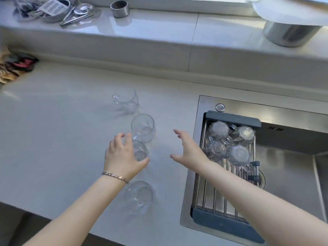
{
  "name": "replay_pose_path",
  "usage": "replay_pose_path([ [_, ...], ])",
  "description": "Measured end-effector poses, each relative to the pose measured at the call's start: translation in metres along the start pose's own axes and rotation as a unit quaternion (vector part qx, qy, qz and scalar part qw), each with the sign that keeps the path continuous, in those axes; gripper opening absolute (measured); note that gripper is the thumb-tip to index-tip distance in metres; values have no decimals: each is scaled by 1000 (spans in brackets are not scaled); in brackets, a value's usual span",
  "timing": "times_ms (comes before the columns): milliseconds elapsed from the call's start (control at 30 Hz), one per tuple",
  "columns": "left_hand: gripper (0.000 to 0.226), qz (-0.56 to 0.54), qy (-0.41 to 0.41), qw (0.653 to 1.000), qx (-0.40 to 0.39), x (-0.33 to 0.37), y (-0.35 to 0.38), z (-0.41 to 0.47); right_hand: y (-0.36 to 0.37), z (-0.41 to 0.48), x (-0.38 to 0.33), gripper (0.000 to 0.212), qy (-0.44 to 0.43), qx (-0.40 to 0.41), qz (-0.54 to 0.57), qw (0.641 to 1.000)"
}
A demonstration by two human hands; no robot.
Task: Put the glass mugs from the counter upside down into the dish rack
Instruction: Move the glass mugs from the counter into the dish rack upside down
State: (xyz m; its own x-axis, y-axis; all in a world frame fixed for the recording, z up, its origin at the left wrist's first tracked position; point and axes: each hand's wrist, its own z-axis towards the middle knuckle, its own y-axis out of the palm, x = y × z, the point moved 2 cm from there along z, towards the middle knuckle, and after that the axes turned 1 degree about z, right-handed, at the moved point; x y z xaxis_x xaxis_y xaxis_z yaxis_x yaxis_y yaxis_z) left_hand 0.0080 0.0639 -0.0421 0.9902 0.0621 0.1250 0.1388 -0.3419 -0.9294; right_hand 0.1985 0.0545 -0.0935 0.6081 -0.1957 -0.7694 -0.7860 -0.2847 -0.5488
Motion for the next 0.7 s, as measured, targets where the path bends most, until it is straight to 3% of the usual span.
replay_pose_path([
  [67, 101, 9, 1, 999, -43, -14, 2, 2, 14, 30, -20, 94, 7, -22, 34, 999],
  [167, 92, -13, 17, 998, -60, -23, 9, 6, 30, 67, -40, 104, 6, -35, 45, 998],
  [367, 84, -121, 15, 992, -35, -30, 15, 12, 47, 86, -47, 85, 11, 23, 109, 994],
  [600, 83, -188, 40, 981, 27, -13, 10, -2, 0, 0, 3, 84, 65, 170, 213, 960],
  [700, 82, -230, 83, 968, 63, 7, -1, -15, -37, -68, 26, 78, 105, 152, 211, 960],
])
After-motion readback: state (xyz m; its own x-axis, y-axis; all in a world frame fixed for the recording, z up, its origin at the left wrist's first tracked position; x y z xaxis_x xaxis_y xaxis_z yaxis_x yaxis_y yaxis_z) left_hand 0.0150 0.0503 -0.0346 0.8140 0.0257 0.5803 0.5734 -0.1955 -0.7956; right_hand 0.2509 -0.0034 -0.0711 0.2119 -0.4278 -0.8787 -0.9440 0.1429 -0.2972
